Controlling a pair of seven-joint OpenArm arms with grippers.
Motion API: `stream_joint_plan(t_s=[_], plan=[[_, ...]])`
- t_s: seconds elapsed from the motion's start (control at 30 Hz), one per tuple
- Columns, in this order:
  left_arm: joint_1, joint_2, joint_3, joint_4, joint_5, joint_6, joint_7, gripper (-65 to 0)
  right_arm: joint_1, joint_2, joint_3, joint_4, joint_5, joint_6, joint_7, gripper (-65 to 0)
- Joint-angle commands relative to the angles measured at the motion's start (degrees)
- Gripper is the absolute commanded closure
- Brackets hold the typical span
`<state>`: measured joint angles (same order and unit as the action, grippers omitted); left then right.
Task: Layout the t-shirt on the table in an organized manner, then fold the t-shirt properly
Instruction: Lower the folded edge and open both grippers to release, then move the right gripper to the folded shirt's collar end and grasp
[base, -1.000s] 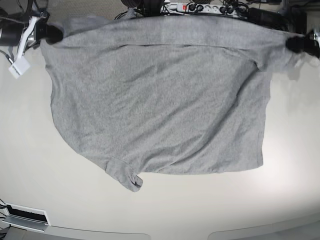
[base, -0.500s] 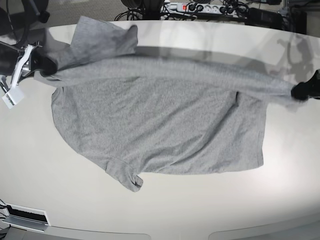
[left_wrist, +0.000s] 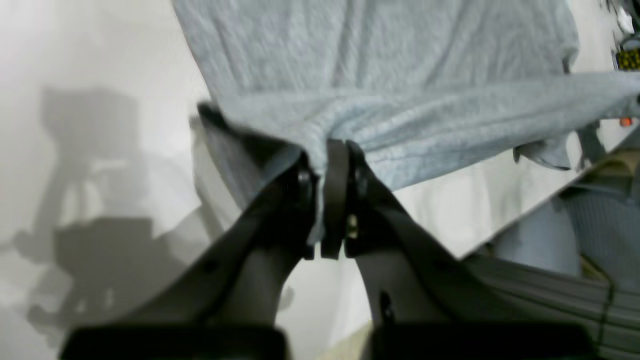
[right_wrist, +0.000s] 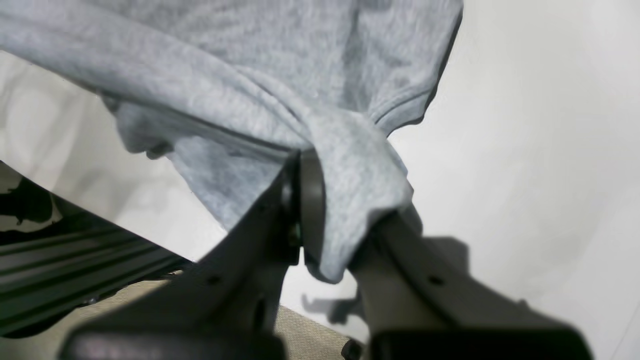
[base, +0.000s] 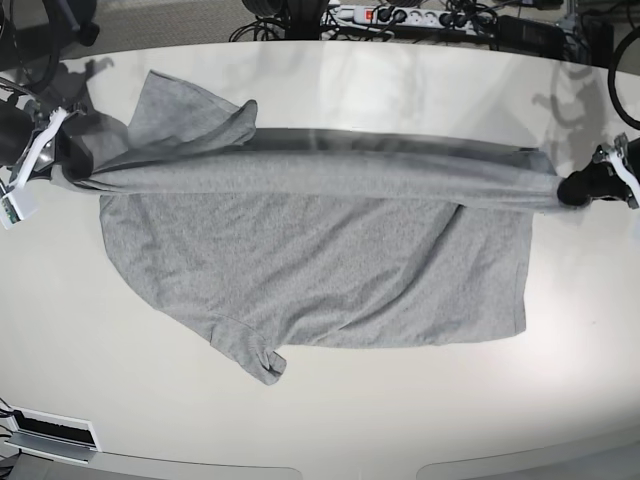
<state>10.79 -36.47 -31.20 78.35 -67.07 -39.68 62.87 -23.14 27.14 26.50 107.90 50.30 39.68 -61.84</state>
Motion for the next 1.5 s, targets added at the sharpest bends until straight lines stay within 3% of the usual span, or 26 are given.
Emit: stream_joint_plan(t_s=[0.0, 0.13, 0.2, 0.27, 0.33, 0.43, 0.5, 0.6, 0.67, 0.73, 0.83, 0.93, 1.03, 1.13, 1.2, 1.37, 1.47], plan=[[-0.7, -1.6, -0.7, 0.8, 0.2, -0.3, -2.4, 0.0, 0.5, 1.1, 0.5, 0.7, 0.3, 0.3, 1.7, 0.0], [-2.5, -1.6, -0.7, 0.8, 3.3, -0.3, -3.9, 0.0, 2.2, 1.1, 0.5, 0.7, 0.2, 0.3, 1.7, -1.1], [-3.7, -1.7, -0.7, 0.8, 3.4, -0.3, -4.1, 0.0, 3.5, 1.2, 0.5, 0.7, 0.2, 0.3, 1.7, -16.5], [-4.8, -1.8, -0.7, 0.8, 3.4, -0.3, -4.0, -13.0, 4.8, 1.4, 0.5, 0.7, 0.3, 0.3, 1.7, -34.0], [-5.3, -1.9, -0.7, 0.8, 3.4, -0.3, -4.0, -27.3, 5.7, 1.5, 0.5, 0.7, 0.2, 0.3, 1.6, -42.1], [-5.6, -2.0, -0.7, 0.8, 3.4, -0.3, -4.2, -37.5, 6.0, 1.6, 0.5, 0.7, 0.3, -0.3, 1.2, -42.2], [-5.6, -1.9, -0.7, 0.8, 3.4, -0.3, -4.2, -37.5, 5.8, 1.6, 0.5, 0.7, 2.0, -0.2, -0.7, -42.2], [-5.6, -1.9, -0.7, 0.8, 3.7, -0.3, -4.2, -37.5, 5.3, 1.1, 0.5, 0.7, 11.0, 0.3, -6.9, -42.2], [-5.6, -1.9, -0.7, 0.8, 3.7, -0.3, -4.2, -37.5, 4.1, 0.0, 0.5, 0.7, 16.5, 0.3, -9.8, -42.2], [-5.6, -1.9, -0.7, 0.8, 3.6, -0.3, -4.2, -37.5, 2.5, -1.9, 0.3, 0.7, 17.6, 0.3, -10.0, -42.2], [-5.6, -1.8, -0.7, 0.8, 3.6, -0.3, -4.2, -37.5, 0.4, -5.4, -0.3, 0.7, 13.9, 0.3, -8.8, -42.2], [-5.6, -1.6, -0.7, 0.8, 3.6, -0.3, -4.2, -37.5, -2.0, -9.3, -1.4, 0.7, 6.8, -0.1, -4.1, -42.2], [-5.6, -1.6, -0.7, 0.8, 3.6, -0.3, -4.1, -37.5, -3.8, -12.8, -3.5, 0.7, -2.4, -3.4, 1.8, -42.2], [-5.6, -1.6, -0.7, 0.8, 3.6, -0.3, -3.9, -37.5, -4.0, -15.6, -5.9, 0.7, -11.6, -9.7, 5.0, -42.2], [-5.6, -1.6, -0.7, 0.8, 3.6, -0.3, -3.8, -37.5, -4.0, -16.9, -7.8, 0.3, -14.7, -12.2, 5.8, -42.2], [-5.6, -1.6, -0.7, 0.8, 3.6, -0.3, -3.0, -37.5, -3.3, -17.0, -11.2, -7.1, -18.7, -14.5, 9.5, -42.2], [-5.6, -1.6, -0.7, 0.8, 3.6, -0.3, -2.8, -37.5, -1.5, -17.0, -11.2, -14.2, -17.4, -13.7, 9.9, -42.2]])
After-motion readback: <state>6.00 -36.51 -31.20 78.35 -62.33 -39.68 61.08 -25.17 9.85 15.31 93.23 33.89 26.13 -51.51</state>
